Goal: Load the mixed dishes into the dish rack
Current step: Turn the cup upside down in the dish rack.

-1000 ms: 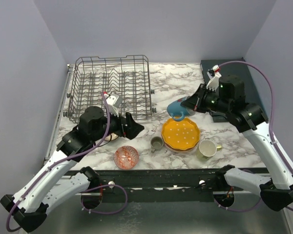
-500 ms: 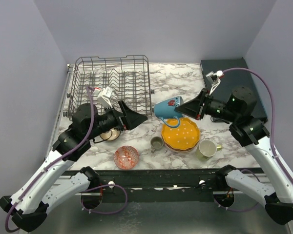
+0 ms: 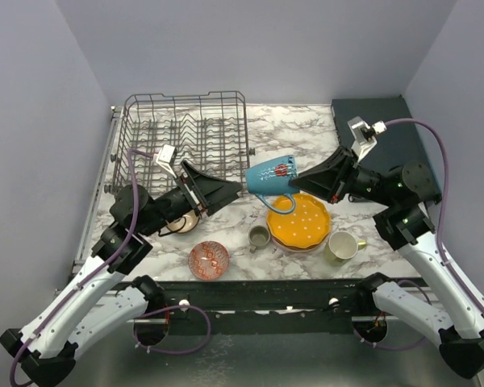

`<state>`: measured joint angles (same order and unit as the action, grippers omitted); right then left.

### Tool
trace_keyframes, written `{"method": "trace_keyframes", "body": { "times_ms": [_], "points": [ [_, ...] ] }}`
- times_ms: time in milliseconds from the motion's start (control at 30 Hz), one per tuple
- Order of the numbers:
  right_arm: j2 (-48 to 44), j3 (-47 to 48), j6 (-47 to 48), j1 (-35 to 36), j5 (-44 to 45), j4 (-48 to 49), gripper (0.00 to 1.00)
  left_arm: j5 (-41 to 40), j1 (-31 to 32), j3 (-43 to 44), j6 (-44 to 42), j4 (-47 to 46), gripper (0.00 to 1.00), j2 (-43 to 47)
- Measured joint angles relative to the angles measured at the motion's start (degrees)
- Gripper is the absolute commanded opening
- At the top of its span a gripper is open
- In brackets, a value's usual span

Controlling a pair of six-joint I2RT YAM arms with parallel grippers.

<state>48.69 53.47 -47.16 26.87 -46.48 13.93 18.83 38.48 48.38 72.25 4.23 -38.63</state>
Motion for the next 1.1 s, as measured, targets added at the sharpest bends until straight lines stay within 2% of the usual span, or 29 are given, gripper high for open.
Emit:
{"method": "trace_keyframes", "body": {
  "times_ms": [233, 367, 667, 967, 1100],
  "points": [
    [0.42, -0.11, -5.22, 0.17, -2.75, 10.56, 0.01, 1.95, 0.00, -3.19, 6.69, -8.20, 0.99, -0.50],
    [1.16, -0.11, -6.64, 0.50, -3.19, 13.38, 0.01, 2.73, 0.00, -3.41, 8.68, -11.96, 0.99, -0.57],
    [3.26, -0.11, -6.84, 2.43, -3.21, 14.75, 0.01, 3.58, 0.00, -3.41, 10.05, -14.91, 0.99, -0.59],
    [7.72, 2.75, -0.37, 13.97, -0.46, 11.61, 0.01, 4.09, 0.00, -3.41, 10.05, -14.91, 0.99, -0.59],
    [8.46, 3.56, 2.08, 15.45, 0.83, 10.75, 0.01, 4.59, 0.00, -3.41, 10.03, -14.86, 0.99, -0.57]
  ]
}}
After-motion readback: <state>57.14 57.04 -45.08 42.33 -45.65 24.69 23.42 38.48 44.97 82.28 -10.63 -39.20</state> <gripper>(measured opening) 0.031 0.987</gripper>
